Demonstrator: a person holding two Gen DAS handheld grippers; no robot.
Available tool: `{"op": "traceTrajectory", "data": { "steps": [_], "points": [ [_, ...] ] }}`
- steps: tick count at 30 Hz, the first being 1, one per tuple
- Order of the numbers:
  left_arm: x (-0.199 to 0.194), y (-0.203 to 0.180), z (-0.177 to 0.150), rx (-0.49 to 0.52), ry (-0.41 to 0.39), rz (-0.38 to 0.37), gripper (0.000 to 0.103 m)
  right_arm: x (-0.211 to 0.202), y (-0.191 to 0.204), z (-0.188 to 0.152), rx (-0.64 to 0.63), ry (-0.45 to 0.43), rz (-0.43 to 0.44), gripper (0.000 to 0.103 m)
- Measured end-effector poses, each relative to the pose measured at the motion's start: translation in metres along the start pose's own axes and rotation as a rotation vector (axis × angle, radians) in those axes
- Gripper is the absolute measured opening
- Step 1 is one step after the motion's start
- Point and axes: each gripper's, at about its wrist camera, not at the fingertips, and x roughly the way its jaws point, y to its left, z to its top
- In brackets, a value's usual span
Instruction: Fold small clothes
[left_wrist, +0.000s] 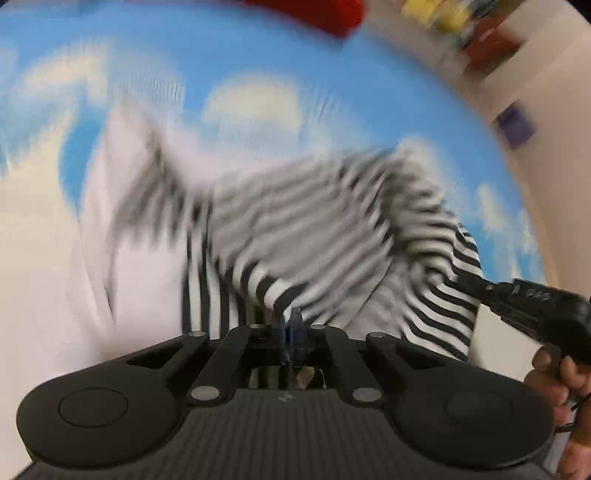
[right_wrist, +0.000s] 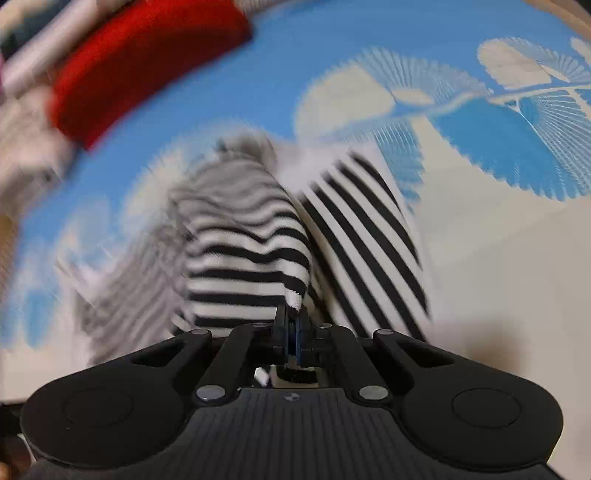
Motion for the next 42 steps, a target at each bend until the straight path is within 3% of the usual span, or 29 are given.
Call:
{"op": "traceTrajectory", "data": {
  "steps": [2,4,6,7,10,11,12,15,17,19,20,21,25,26,27,28,29,32,34,36,38,39,40,42],
  "points": [
    [-0.047,0.010,0.013,-0.032,-0.275,-0.001,0.001,-0.033,-0.003,0.012,0.088,-0.167,0.190,0.002],
    [-0.075,0.019,0.017,-0.043,-0.443,0.023,0.001,-0.056,-0.003,0.017,0.083,-0.270,0.263,0.002],
    [-0.072,0.029,0.018,-0.072,-0.389,0.018,0.001,-0.057,-0.009,0.018,0.094,-0.250,0.272,0.002],
    [-0.058,0.034,0.018,-0.090,-0.297,0.021,0.002,-0.046,-0.012,0.016,0.101,-0.155,0.219,0.002],
    [-0.006,0.052,0.002,-0.143,0.062,0.130,0.002,-0.004,-0.024,-0.004,0.052,0.152,-0.064,0.002],
    [0.005,0.059,-0.005,-0.161,0.132,0.141,0.002,0.007,-0.031,-0.015,0.047,0.216,-0.137,0.002],
    [0.008,0.064,-0.009,-0.195,0.149,0.128,0.002,0.010,-0.035,-0.019,0.057,0.232,-0.151,0.002],
    [-0.004,0.067,-0.004,-0.222,0.109,0.090,0.009,0.004,-0.031,-0.015,0.038,0.200,-0.141,0.003],
    [-0.011,0.068,-0.003,-0.246,0.074,0.077,0.034,-0.004,-0.028,-0.008,0.040,0.142,-0.133,0.007],
    [-0.006,0.072,-0.003,-0.284,0.085,0.049,0.038,-0.005,-0.033,-0.005,0.067,0.118,-0.150,0.024],
    [-0.003,0.071,-0.004,-0.289,0.101,0.041,0.038,-0.003,-0.035,-0.005,0.077,0.119,-0.168,0.047],
    [-0.001,0.070,-0.004,-0.287,0.122,0.035,0.038,0.001,-0.036,-0.004,0.077,0.125,-0.179,0.053],
    [0.009,0.061,-0.009,-0.248,0.165,0.047,0.037,0.014,-0.035,-0.009,0.065,0.142,-0.159,0.051],
    [0.011,0.058,-0.010,-0.242,0.164,0.053,0.026,0.015,-0.032,-0.010,0.052,0.137,-0.146,0.040],
    [0.010,0.056,-0.010,-0.231,0.145,0.059,0.013,0.015,-0.031,-0.010,0.040,0.134,-0.130,0.021],
    [0.004,0.054,-0.009,-0.210,0.100,0.076,0.003,0.014,-0.028,-0.010,0.031,0.124,-0.117,0.012],
    [-0.009,0.047,-0.005,-0.173,0.002,0.102,0.002,0.007,-0.024,-0.008,0.037,0.083,-0.102,0.002],
    [-0.063,0.023,0.006,-0.027,-0.313,0.042,0.002,-0.035,-0.009,0.004,0.045,-0.131,0.099,0.002],
    [-0.073,0.021,0.008,0.019,-0.353,0.042,0.002,-0.055,-0.002,0.010,0.022,-0.213,0.173,0.002],
    [-0.057,0.032,0.007,-0.014,-0.241,0.110,0.003,-0.051,-0.005,0.008,0.020,-0.173,0.081,0.002],
    [-0.022,0.054,-0.001,-0.077,-0.015,0.163,0.003,-0.015,-0.025,-0.004,0.087,0.052,-0.089,0.002],
    [-0.008,0.063,-0.007,-0.105,0.057,0.198,0.003,-0.001,-0.034,-0.012,0.129,0.140,-0.142,0.002],
    [-0.002,0.068,-0.011,-0.118,0.086,0.214,0.003,0.010,-0.045,-0.021,0.182,0.210,-0.175,0.002],
    [0.002,0.065,-0.013,-0.070,0.101,0.221,0.003,0.015,-0.049,-0.027,0.211,0.237,-0.174,0.002]
  ]
}}
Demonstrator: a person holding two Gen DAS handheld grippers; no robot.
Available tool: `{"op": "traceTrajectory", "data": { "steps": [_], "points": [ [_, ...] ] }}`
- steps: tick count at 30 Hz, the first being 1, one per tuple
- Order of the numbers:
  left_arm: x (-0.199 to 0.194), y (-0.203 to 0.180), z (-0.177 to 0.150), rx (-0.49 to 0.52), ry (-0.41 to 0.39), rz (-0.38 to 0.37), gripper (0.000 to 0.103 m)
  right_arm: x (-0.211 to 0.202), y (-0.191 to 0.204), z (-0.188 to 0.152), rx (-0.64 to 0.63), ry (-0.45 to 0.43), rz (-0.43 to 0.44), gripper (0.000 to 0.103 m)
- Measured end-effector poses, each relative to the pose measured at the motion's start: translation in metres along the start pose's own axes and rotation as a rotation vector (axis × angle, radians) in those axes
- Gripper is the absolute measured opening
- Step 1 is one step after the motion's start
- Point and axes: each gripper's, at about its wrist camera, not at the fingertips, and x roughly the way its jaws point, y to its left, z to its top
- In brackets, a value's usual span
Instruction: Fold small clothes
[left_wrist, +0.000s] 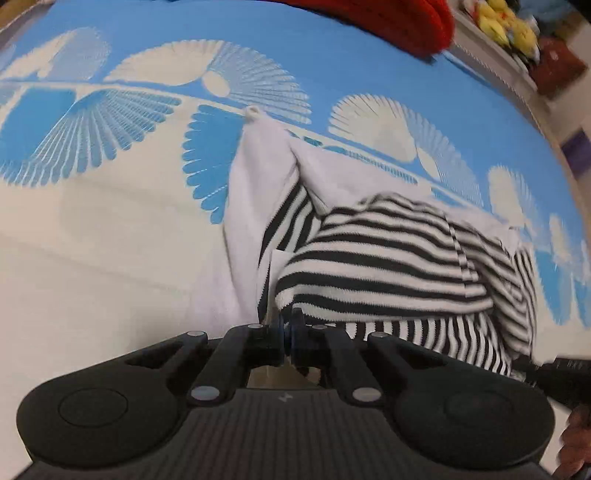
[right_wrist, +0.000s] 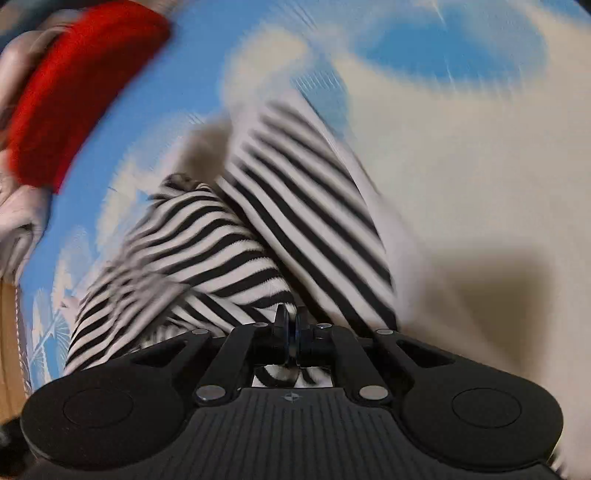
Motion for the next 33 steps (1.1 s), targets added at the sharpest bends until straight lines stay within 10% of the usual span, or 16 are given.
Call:
{"op": "traceTrajectory", "data": {
  "steps": [3,7,15,19,21,25,29,33],
  "points": [
    [-0.003,-0.013,-0.001,0.073,0.002,-0.006,0.006,-0.018,0.016,0.006,-0.105,-0.092,-0.015,0.004],
    [-0.012,-0.027,-0.002,0.132,-0.067,0.007,0.052,-0.031,0.022,0.008,-0.171,-0.211,-0.093,0.030],
    [-0.019,-0.030,0.003,0.119,-0.127,0.001,0.049,-0.023,0.025,0.010,-0.194,-0.199,-0.018,0.042],
    [0.003,-0.026,-0.002,0.140,-0.022,0.068,0.002,-0.005,0.019,0.007,-0.171,-0.146,-0.090,0.031],
    [-0.008,-0.025,0.000,0.132,-0.095,0.056,0.002,-0.011,0.017,0.007,-0.140,-0.164,-0.025,0.001],
    [-0.016,-0.027,0.003,0.144,-0.107,0.036,0.002,-0.035,0.026,0.004,-0.159,-0.298,-0.051,0.001],
    [0.018,-0.020,-0.006,0.171,0.050,0.117,0.012,0.000,0.009,0.003,-0.085,-0.100,-0.093,0.006],
    [-0.010,-0.016,0.004,0.120,-0.067,0.082,0.035,-0.014,0.016,0.003,-0.109,-0.185,-0.111,0.027]
  ]
}}
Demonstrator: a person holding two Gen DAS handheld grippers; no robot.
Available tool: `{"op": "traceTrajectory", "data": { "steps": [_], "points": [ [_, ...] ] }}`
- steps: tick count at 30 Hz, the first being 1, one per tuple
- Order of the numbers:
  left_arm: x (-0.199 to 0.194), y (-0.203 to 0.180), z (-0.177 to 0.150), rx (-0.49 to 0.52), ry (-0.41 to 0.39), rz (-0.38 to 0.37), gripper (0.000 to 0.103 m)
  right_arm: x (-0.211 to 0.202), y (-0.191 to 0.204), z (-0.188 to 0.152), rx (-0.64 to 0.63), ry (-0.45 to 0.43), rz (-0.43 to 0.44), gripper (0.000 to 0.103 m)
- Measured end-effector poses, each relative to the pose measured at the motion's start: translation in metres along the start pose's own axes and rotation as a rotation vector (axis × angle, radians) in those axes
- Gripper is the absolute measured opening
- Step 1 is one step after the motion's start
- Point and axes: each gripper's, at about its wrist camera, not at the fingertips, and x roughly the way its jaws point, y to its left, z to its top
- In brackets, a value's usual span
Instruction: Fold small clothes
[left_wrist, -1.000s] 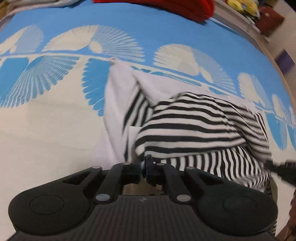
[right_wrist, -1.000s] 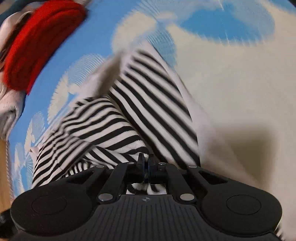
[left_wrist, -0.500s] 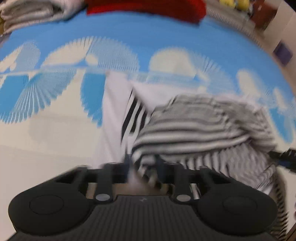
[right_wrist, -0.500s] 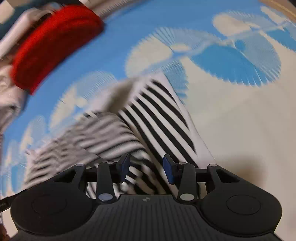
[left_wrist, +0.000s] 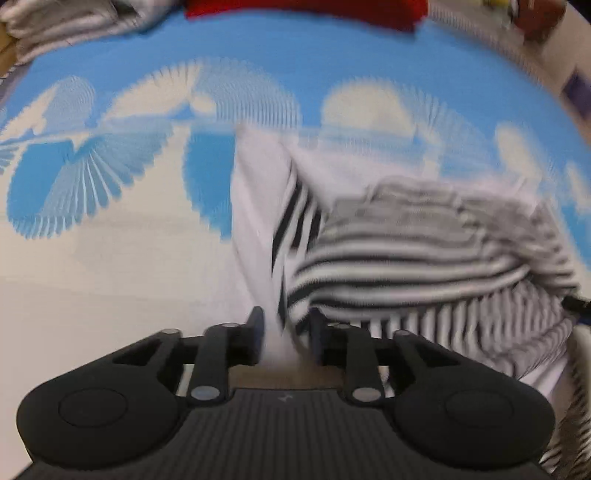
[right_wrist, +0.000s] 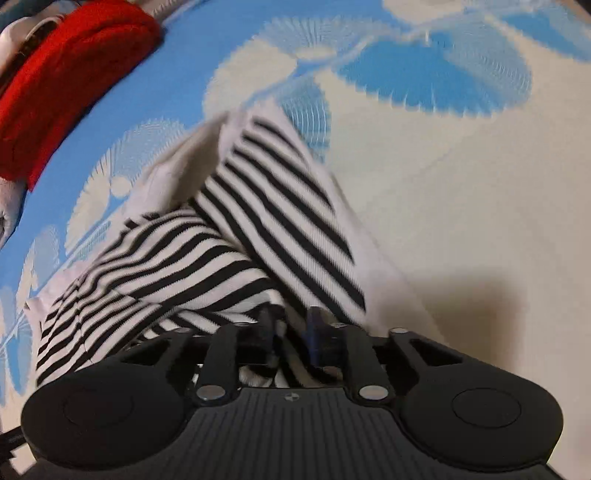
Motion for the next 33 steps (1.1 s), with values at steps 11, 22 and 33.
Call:
{"op": "traceTrajectory", "data": {
  "steps": [11,22,33],
  "points": [
    [-0.002,-0.026,0.002,0.093,-0.036,-0.070,0.036,-0.003,0.012,0.003,-0.099,0.006,0.110,0.036],
    [-0.004,-0.019,-0.007,0.055,-0.032,-0.097,0.043,-0.014,0.005,0.009,-0.097,-0.007,0.046,0.040],
    [-0.117,0.020,-0.054,0.000,-0.155,-0.044,0.047,-0.164,-0.048,-0.028,-0.157,-0.297,0.120,0.042]
  ]
}}
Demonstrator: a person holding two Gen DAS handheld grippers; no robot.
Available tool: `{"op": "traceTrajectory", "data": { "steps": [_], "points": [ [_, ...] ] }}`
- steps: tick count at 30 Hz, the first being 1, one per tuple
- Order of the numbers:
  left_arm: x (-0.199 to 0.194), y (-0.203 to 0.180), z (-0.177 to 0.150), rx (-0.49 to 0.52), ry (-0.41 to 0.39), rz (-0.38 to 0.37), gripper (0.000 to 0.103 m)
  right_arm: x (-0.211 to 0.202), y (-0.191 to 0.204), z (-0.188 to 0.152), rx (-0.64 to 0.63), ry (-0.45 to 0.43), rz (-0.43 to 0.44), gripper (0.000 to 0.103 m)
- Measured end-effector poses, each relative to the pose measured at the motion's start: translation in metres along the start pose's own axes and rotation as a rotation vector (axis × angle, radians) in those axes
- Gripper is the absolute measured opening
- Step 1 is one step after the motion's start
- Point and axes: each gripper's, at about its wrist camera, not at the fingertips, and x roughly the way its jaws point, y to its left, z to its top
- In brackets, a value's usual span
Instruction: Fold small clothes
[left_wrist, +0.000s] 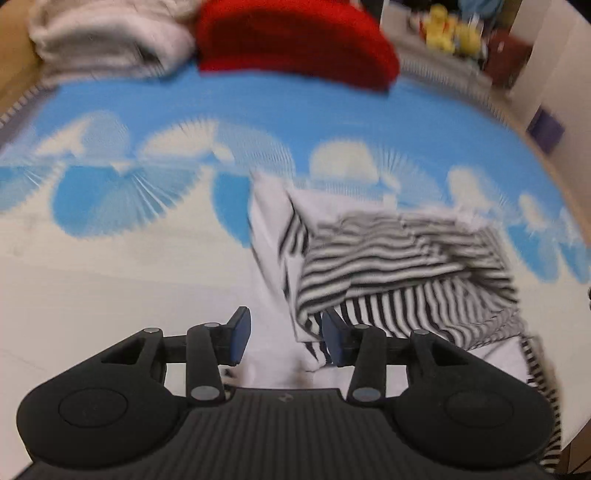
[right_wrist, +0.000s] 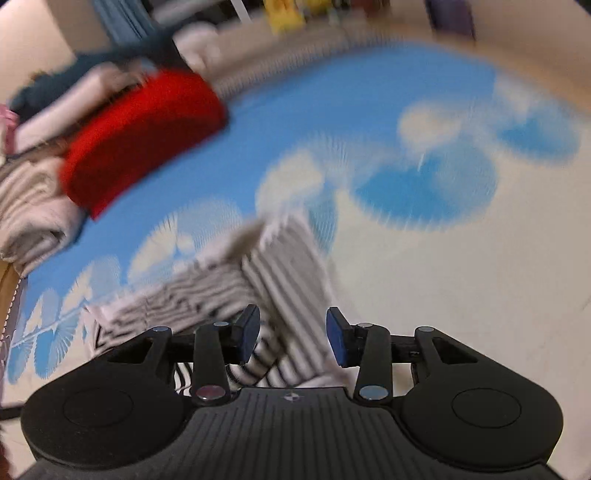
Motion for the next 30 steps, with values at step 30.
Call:
{"op": "traceTrajectory", "data": {
  "steps": [30],
  "points": [
    [-0.016,0.039,-0.198,-0.204,0.188,0.024,0.059,-0.046,-0.073,-0.159,0.037,0.284,-0.108,0.057]
  ]
}}
